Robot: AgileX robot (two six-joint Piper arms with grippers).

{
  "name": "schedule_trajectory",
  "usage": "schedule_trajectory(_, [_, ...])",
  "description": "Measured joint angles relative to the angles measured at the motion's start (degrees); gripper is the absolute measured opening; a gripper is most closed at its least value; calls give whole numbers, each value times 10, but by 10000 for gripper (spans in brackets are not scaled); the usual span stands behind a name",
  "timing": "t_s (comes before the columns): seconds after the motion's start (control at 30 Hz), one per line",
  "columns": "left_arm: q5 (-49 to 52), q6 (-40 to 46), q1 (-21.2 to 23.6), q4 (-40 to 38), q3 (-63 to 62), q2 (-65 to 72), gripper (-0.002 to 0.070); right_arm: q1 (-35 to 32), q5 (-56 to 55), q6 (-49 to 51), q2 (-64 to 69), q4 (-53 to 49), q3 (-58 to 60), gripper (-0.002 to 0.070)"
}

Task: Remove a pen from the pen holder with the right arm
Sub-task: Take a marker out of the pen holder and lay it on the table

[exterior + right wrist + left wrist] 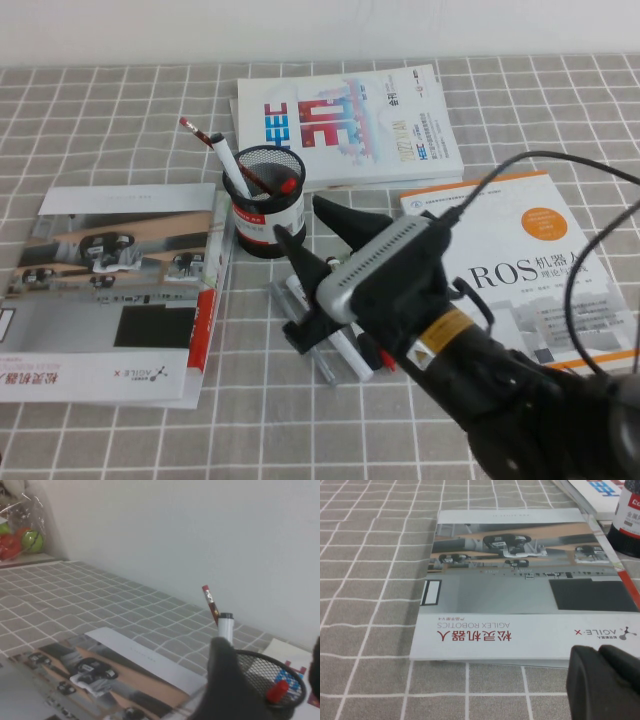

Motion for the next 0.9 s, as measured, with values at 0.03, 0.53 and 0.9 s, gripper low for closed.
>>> schedule_trajectory(0.03, [0,0,0,0,0,0,-3,0,0,0,11,-1,-10,319])
schedule_trajectory(0.53, [0,0,0,0,0,0,-3,-50,4,0,139,8,-155,357])
schedule_trajectory(0.9, [0,0,0,0,0,0,-3,-58,42,10,187,12,-215,357])
